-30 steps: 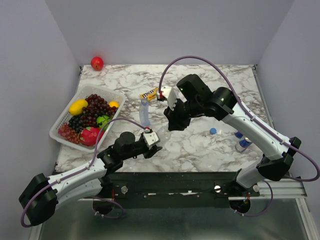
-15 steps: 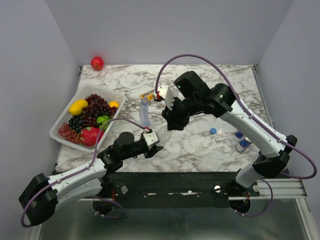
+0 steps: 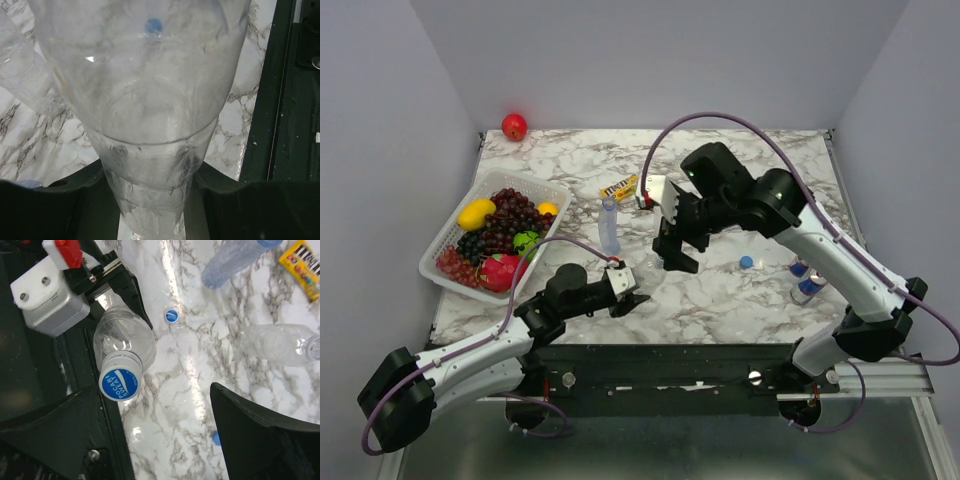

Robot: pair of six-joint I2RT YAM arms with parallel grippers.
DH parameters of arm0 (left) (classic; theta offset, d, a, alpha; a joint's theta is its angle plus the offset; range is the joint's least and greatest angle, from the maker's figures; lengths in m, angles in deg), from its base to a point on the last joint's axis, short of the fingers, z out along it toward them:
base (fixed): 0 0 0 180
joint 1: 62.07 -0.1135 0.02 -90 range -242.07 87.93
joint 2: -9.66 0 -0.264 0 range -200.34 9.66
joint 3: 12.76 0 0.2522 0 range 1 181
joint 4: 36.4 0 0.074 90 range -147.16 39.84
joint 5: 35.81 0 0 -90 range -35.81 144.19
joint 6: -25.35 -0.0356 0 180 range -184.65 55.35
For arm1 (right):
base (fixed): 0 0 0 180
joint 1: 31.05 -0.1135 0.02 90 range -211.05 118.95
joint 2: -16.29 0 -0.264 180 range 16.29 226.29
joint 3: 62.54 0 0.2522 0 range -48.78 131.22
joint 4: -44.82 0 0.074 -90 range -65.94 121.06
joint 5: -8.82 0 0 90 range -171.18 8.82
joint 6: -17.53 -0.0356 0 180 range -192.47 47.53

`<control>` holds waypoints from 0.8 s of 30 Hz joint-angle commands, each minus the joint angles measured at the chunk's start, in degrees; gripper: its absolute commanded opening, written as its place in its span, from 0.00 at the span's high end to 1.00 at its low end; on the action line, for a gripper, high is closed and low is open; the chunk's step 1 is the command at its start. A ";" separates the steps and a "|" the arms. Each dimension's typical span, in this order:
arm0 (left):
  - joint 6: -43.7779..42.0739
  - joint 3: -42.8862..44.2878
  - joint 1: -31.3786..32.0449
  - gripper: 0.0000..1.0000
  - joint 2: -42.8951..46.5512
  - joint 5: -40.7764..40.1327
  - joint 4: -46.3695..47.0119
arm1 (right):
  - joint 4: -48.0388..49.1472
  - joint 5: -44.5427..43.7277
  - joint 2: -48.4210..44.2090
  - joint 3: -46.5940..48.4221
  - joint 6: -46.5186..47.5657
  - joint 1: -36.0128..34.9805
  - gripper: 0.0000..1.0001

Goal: Screw on the bottle caps

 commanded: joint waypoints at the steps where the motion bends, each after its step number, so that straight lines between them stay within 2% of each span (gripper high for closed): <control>1: 0.32 1.86 -1.05 1.00 -0.18 4.37 -0.28 | 4.63 1.72 -9.32 -6.79 9.19 0.09 0.00; 3: 0.06 2.39 -1.58 1.00 -0.53 6.13 -1.16 | 8.87 3.29 -14.06 -12.15 11.56 0.09 0.00; 6: -0.64 3.79 -3.07 1.00 -1.24 9.72 -3.44 | 11.44 8.38 -15.40 -13.50 18.33 0.00 0.00; 13: -4.07 6.61 -4.21 1.00 -2.38 14.48 -8.98 | 10.91 14.02 -12.42 -12.97 27.56 -0.09 0.00; 17: -5.48 7.40 -4.83 1.00 -2.73 15.45 -10.22 | 10.65 15.87 -10.49 -12.18 29.68 -0.18 0.00; 24: -1.71 7.66 -6.06 1.00 -2.64 15.80 -8.29 | 4.06 17.90 -9.60 -11.73 35.92 -0.79 0.01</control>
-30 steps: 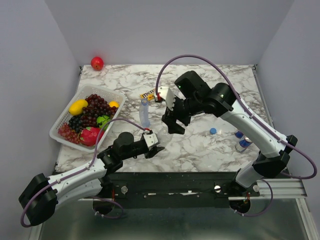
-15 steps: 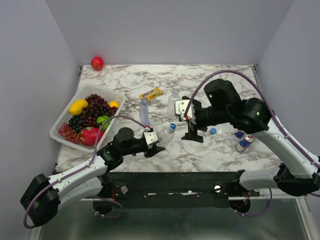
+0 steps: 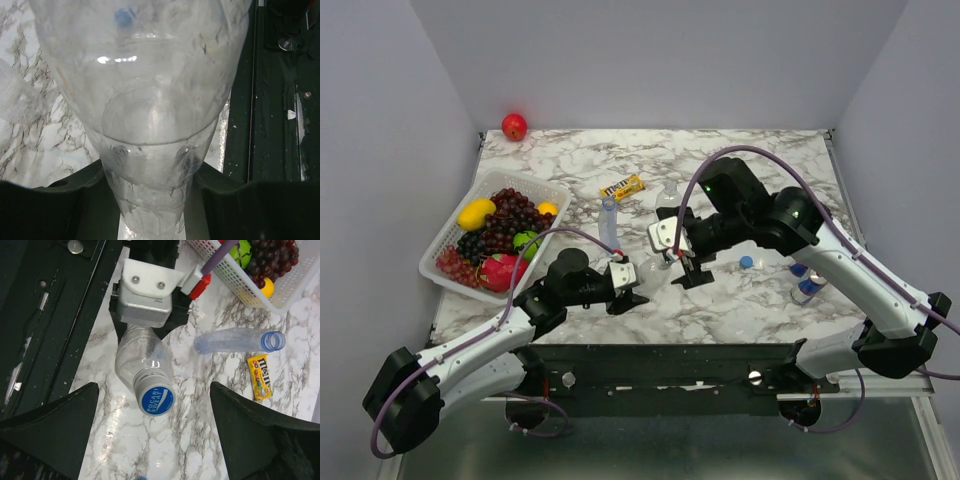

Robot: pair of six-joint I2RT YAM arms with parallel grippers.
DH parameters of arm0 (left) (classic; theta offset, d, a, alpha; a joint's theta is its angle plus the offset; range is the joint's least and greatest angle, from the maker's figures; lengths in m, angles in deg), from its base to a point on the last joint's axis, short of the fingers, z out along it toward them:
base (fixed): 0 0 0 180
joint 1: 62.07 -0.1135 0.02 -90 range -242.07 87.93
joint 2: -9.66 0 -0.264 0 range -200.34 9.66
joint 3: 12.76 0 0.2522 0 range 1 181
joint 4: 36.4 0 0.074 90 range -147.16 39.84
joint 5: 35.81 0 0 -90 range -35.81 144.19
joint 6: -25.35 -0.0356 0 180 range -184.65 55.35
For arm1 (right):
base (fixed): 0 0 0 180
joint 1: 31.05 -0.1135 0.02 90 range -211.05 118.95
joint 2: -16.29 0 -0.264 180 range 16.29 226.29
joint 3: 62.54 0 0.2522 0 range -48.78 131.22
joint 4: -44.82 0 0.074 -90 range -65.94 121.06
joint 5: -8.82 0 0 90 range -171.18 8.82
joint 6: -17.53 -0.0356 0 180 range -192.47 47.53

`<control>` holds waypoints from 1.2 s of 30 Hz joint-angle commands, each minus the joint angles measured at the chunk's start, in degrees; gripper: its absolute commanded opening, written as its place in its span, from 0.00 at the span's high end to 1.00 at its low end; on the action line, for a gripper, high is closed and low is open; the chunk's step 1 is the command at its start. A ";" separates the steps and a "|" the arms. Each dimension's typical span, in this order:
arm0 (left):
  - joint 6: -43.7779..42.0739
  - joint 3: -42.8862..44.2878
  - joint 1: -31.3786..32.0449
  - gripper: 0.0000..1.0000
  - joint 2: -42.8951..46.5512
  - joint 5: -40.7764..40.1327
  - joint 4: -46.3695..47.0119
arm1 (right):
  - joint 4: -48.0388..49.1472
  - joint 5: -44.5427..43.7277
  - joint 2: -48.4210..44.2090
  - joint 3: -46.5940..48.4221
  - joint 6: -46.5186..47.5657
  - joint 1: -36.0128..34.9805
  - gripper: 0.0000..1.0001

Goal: Screw on the bottle caps

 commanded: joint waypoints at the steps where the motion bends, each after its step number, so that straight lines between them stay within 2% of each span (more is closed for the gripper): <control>1: 2.26 1.87 -0.81 1.00 0.09 2.34 1.59 | -4.92 2.82 0.04 0.59 5.34 -0.75 0.01; 28: 9.73 -1.73 -4.33 1.00 2.81 0.58 8.01 | -10.20 -4.48 -0.31 -2.40 -3.00 -0.84 0.06; 30: 9.38 -1.73 -4.33 1.00 2.81 1.02 7.84 | -11.43 -4.83 -0.40 -2.57 -3.18 -0.75 0.08; 32: 8.68 -1.65 -4.33 1.00 2.73 1.37 7.31 | -11.35 -6.58 -0.40 -1.62 -6.68 -0.66 0.15; 36: 5.52 -0.86 -4.24 1.00 1.59 4.35 4.07 | -8.19 -6.15 0.30 4.08 -11.08 1.36 0.19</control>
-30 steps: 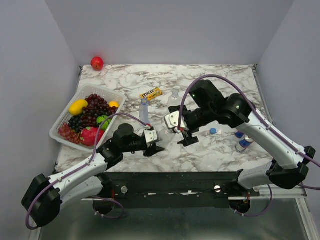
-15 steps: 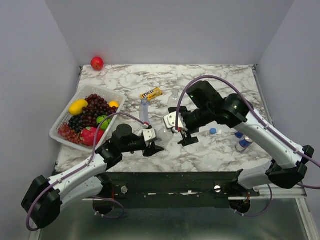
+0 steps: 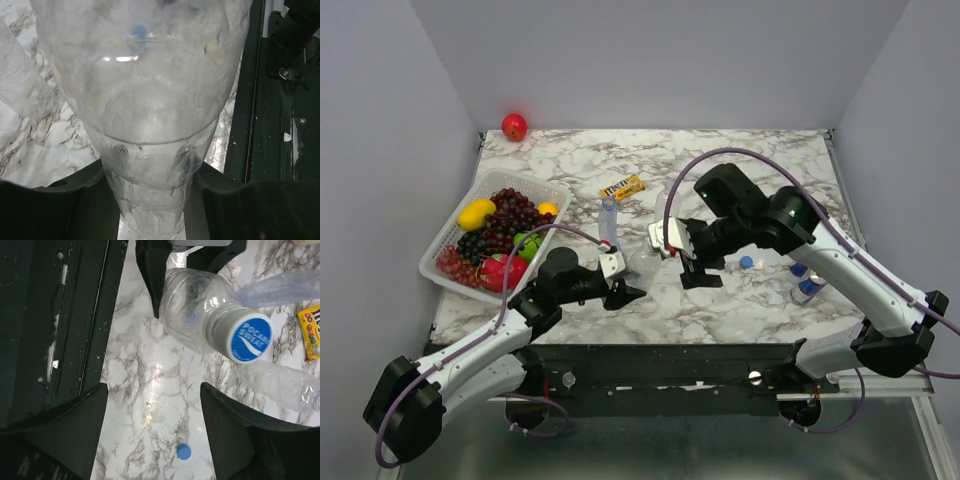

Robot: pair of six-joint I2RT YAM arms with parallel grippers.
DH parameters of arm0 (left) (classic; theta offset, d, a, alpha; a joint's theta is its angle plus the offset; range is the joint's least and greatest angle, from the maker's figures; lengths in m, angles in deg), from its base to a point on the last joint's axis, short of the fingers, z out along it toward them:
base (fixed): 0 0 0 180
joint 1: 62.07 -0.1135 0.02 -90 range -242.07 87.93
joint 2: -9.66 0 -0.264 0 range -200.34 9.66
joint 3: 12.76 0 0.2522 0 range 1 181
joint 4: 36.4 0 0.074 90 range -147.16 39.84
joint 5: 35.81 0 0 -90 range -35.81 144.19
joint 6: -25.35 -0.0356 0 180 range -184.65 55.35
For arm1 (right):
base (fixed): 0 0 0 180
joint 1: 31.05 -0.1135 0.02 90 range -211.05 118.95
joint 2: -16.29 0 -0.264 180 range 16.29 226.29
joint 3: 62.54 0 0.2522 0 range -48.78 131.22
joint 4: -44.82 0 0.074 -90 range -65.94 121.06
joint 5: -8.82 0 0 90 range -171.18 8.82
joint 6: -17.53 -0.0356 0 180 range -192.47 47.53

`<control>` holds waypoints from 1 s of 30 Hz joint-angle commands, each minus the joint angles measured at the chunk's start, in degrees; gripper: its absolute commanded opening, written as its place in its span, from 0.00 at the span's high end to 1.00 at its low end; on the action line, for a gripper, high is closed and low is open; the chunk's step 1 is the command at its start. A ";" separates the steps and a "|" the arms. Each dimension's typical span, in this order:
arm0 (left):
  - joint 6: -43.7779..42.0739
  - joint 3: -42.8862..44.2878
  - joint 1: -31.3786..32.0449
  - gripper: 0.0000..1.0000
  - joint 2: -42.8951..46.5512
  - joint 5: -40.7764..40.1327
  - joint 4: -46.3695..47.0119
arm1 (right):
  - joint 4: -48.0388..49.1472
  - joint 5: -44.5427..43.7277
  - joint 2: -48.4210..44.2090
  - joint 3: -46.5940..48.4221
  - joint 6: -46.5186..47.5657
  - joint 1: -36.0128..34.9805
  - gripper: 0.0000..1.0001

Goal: Screw on the bottle caps

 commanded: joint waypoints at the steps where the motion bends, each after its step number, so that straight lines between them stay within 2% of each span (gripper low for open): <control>1: -2.94 1.02 -0.07 1.00 -0.56 3.76 -2.29 | 2.04 -1.60 0.30 6.37 -6.30 1.16 0.18; 6: -6.20 2.96 0.37 1.00 -2.58 5.62 -5.73 | 6.09 0.14 2.32 9.64 -5.08 1.16 0.11; 10: -8.22 4.28 0.55 1.00 -3.72 5.97 -7.14 | 8.29 6.90 1.89 5.52 2.63 0.81 0.04; 19: -7.43 6.21 0.63 1.00 -3.90 5.44 -7.23 | 3.56 7.27 3.38 3.49 9.95 0.28 0.04; 30: 2.49 4.19 -0.50 1.00 -3.72 3.95 -1.87 | 4.60 2.53 -0.22 -1.79 5.92 0.20 0.05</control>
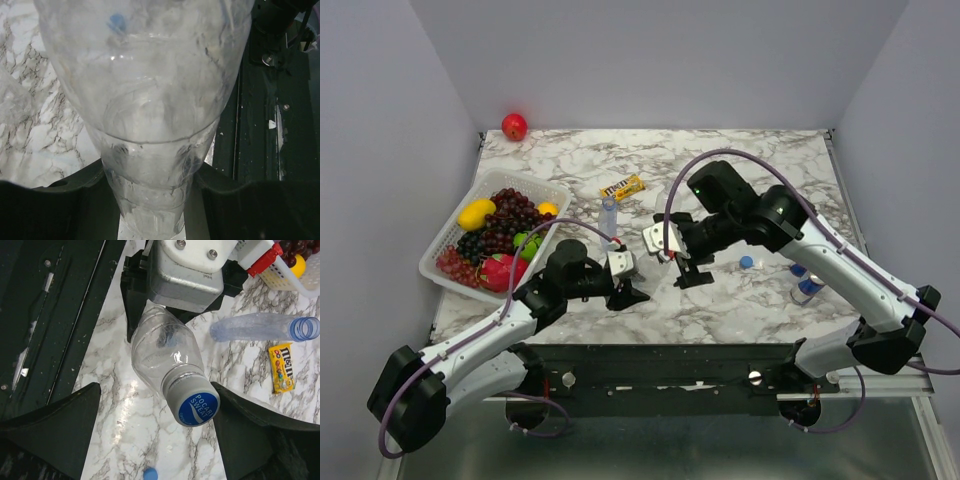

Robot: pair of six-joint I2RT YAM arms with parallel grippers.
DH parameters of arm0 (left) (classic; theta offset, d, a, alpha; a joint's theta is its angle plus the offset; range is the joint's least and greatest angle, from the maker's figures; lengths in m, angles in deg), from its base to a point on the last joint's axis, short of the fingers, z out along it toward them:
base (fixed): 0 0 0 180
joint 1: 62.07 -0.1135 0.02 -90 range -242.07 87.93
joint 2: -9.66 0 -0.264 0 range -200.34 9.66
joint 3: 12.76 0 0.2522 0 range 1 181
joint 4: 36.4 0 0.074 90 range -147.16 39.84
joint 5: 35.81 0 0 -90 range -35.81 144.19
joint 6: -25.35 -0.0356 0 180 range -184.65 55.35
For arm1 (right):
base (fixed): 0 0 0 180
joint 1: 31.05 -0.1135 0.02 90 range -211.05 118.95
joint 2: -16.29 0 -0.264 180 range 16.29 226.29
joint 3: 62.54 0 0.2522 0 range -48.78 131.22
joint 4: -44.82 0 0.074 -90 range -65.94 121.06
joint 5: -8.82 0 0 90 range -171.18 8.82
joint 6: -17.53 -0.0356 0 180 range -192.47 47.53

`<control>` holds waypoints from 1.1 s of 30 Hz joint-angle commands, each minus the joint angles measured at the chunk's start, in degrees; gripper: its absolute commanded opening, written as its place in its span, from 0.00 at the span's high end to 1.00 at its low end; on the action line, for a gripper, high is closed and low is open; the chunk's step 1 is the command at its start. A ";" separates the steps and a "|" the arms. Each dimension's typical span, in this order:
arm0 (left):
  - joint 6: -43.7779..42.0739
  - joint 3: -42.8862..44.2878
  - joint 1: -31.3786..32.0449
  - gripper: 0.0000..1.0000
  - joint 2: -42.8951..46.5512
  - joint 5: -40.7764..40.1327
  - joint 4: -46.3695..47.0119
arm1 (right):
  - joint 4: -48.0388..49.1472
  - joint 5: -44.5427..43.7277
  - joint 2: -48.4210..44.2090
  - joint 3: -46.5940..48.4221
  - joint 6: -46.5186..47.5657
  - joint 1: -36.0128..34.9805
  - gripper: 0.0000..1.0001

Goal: Screw on the bottle caps

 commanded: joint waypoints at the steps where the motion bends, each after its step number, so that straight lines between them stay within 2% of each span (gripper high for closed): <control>1: 6.19 -0.70 -1.01 1.00 0.41 -0.05 5.06 | -0.77 -3.35 -2.61 -2.16 -2.85 -0.44 0.05; 11: 8.57 -0.88 -2.94 1.00 1.20 -0.75 7.09 | -7.01 -6.96 -3.66 -4.01 -7.60 -0.35 0.05; 14: 5.33 -1.06 -2.94 1.00 1.11 0.56 4.98 | -3.96 -12.31 -4.89 -4.19 -11.90 -0.18 0.09; 20: -3.64 -0.01 -2.16 1.00 -0.12 3.29 -2.49 | 0.37 -8.82 0.19 8.28 -16.83 1.50 0.09; 23: -6.02 1.31 -1.54 1.00 -1.08 4.52 -5.04 | 1.77 -3.92 1.26 9.88 -14.13 1.58 0.08; 26: -6.55 2.10 -1.19 1.00 -1.52 4.70 -5.48 | 4.14 1.62 -0.66 6.81 -8.25 1.41 0.06; 28: -6.73 2.63 -1.19 1.00 -1.70 4.43 -5.66 | 4.67 2.61 -1.20 3.64 -6.30 0.88 0.05; 33: -4.71 3.95 -1.45 1.00 -1.70 4.17 -4.96 | 0.90 3.15 -1.02 2.41 -1.02 0.35 0.05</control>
